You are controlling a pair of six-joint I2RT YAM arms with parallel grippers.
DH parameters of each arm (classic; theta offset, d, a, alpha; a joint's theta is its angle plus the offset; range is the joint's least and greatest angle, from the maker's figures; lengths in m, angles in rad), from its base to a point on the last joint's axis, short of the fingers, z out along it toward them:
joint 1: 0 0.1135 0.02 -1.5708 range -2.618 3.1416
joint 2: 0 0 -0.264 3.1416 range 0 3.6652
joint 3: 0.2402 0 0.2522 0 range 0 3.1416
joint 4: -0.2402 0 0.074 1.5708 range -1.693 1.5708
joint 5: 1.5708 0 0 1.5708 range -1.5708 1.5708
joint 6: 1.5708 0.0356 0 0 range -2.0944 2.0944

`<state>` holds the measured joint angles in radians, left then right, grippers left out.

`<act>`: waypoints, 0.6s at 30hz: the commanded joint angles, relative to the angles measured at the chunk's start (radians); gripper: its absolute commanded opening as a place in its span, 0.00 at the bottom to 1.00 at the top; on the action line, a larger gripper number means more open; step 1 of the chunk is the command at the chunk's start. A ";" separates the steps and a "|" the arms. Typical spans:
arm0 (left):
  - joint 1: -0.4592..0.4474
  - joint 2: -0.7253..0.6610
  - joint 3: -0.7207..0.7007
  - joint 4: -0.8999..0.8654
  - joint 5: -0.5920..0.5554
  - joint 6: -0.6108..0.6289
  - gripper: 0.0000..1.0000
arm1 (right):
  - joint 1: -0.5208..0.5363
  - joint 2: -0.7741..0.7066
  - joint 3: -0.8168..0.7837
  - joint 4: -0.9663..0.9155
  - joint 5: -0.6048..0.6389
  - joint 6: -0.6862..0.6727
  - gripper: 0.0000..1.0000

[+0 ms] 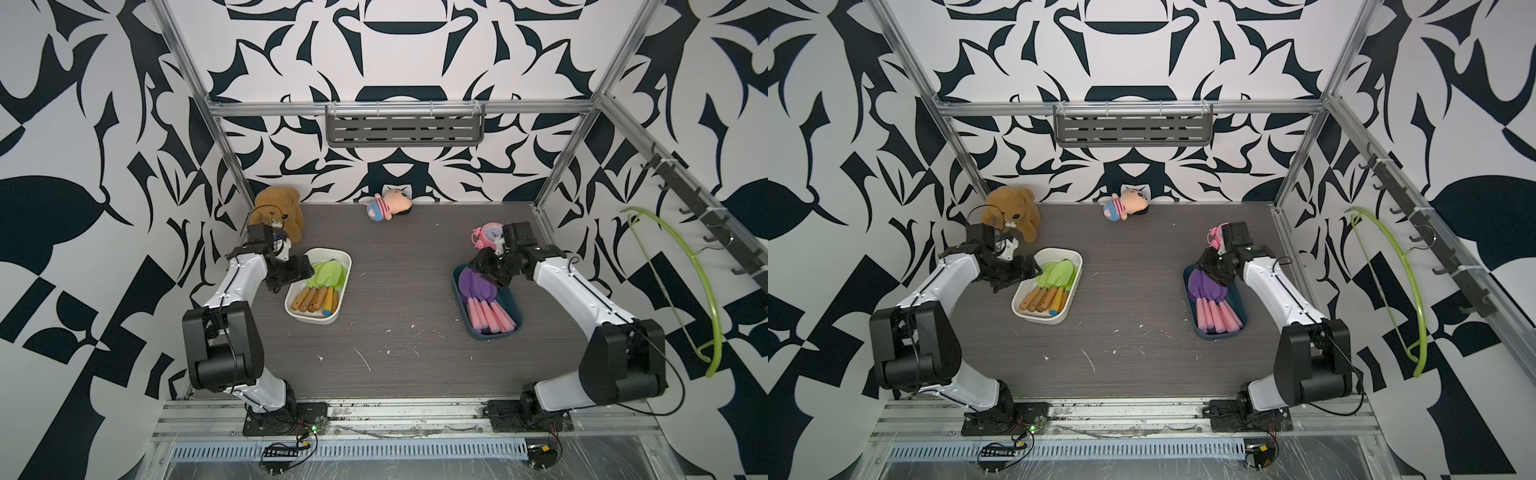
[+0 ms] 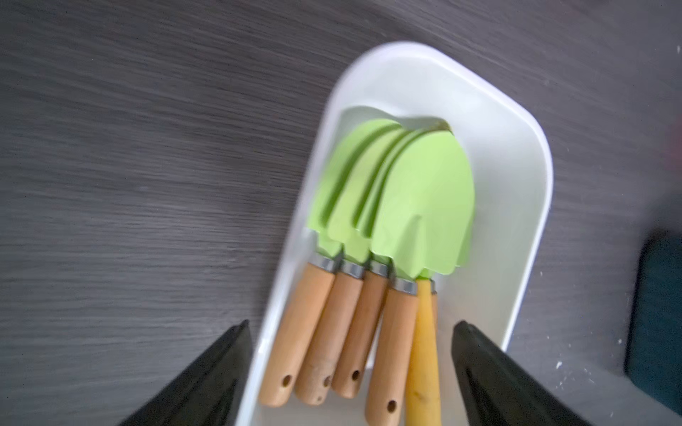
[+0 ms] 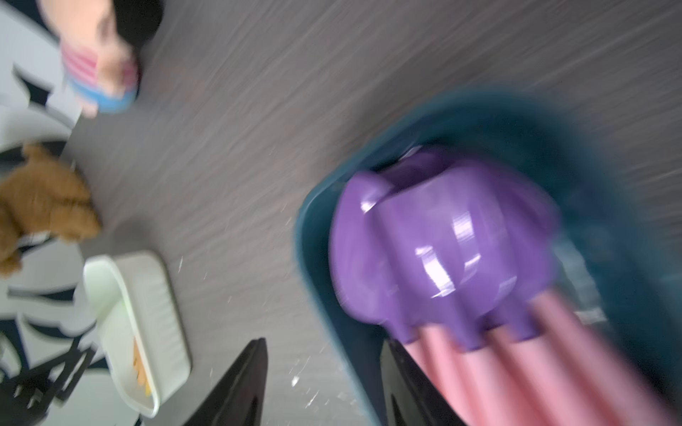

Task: Sort the small shovels by color and place them into the storage box
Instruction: Place the shovel in the storage box, then move the storage box to the center of the board.

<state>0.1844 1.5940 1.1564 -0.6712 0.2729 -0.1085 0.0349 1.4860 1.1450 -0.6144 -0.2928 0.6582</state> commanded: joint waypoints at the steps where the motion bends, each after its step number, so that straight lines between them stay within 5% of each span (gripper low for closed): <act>1: 0.043 0.067 0.048 0.010 0.069 -0.038 0.98 | -0.101 0.045 0.078 -0.078 0.027 -0.145 0.61; 11: 0.048 0.198 0.040 0.031 0.158 -0.090 0.98 | -0.202 0.207 0.112 -0.094 0.079 -0.240 0.72; 14: 0.046 0.198 0.024 0.051 0.202 -0.108 0.96 | -0.201 0.211 0.076 -0.057 0.006 -0.217 0.87; 15: 0.042 0.196 0.021 0.056 0.221 -0.109 0.96 | -0.198 0.209 0.061 -0.041 -0.026 -0.205 0.99; 18: 0.017 0.189 0.017 0.063 0.251 -0.110 0.95 | -0.166 0.204 0.034 -0.024 -0.063 -0.188 1.00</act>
<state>0.2211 1.7905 1.1873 -0.6231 0.4538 -0.2085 -0.1581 1.7214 1.1938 -0.6579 -0.2916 0.4614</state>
